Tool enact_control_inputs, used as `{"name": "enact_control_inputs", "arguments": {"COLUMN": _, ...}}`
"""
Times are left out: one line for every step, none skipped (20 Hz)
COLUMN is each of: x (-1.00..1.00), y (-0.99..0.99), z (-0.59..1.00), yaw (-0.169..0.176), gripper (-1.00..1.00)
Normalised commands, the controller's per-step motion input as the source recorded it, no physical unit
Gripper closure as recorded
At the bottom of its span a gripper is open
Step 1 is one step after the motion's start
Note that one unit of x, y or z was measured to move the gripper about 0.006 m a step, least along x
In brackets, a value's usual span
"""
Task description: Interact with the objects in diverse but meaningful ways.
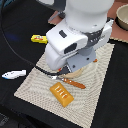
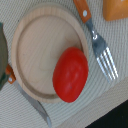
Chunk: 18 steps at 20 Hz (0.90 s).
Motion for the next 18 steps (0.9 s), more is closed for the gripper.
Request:
{"name": "enact_control_inputs", "arguments": {"x": -0.87, "y": 0.40, "z": -0.28, "yaw": -0.024, "gripper": -1.00}}
{"name": "enact_control_inputs", "arguments": {"x": -0.89, "y": 0.45, "z": -0.26, "yaw": -0.018, "gripper": -1.00}}
{"name": "enact_control_inputs", "arguments": {"x": -0.81, "y": 0.54, "z": -0.24, "yaw": -0.015, "gripper": -1.00}}
{"name": "enact_control_inputs", "arguments": {"x": -0.67, "y": 0.66, "z": -0.20, "yaw": -0.016, "gripper": -1.00}}
{"name": "enact_control_inputs", "arguments": {"x": -0.51, "y": 0.76, "z": -0.18, "yaw": -0.028, "gripper": -1.00}}
{"name": "enact_control_inputs", "arguments": {"x": -0.47, "y": 0.77, "z": -0.18, "yaw": -0.034, "gripper": -1.00}}
{"name": "enact_control_inputs", "arguments": {"x": -0.45, "y": 0.69, "z": -0.21, "yaw": -0.038, "gripper": -1.00}}
{"name": "enact_control_inputs", "arguments": {"x": -0.45, "y": 0.63, "z": -0.25, "yaw": -0.043, "gripper": -1.00}}
{"name": "enact_control_inputs", "arguments": {"x": -0.37, "y": 0.56, "z": -0.26, "yaw": -0.049, "gripper": -1.00}}
{"name": "enact_control_inputs", "arguments": {"x": -0.32, "y": 0.49, "z": -0.29, "yaw": -0.048, "gripper": -1.00}}
{"name": "enact_control_inputs", "arguments": {"x": -0.28, "y": 0.46, "z": -0.31, "yaw": -0.033, "gripper": -1.00}}
{"name": "enact_control_inputs", "arguments": {"x": -0.27, "y": 0.38, "z": -0.35, "yaw": -0.014, "gripper": -1.00}}
{"name": "enact_control_inputs", "arguments": {"x": -0.29, "y": 0.29, "z": -0.39, "yaw": -0.009, "gripper": -1.00}}
{"name": "enact_control_inputs", "arguments": {"x": -0.35, "y": 0.19, "z": -0.40, "yaw": -0.009, "gripper": -1.00}}
{"name": "enact_control_inputs", "arguments": {"x": -0.45, "y": 0.11, "z": -0.41, "yaw": -0.010, "gripper": -1.00}}
{"name": "enact_control_inputs", "arguments": {"x": -0.52, "y": 0.05, "z": -0.38, "yaw": -0.009, "gripper": -1.00}}
{"name": "enact_control_inputs", "arguments": {"x": -0.53, "y": 0.09, "z": -0.39, "yaw": -0.003, "gripper": -1.00}}
{"name": "enact_control_inputs", "arguments": {"x": -0.53, "y": 0.14, "z": -0.42, "yaw": 0.000, "gripper": -1.00}}
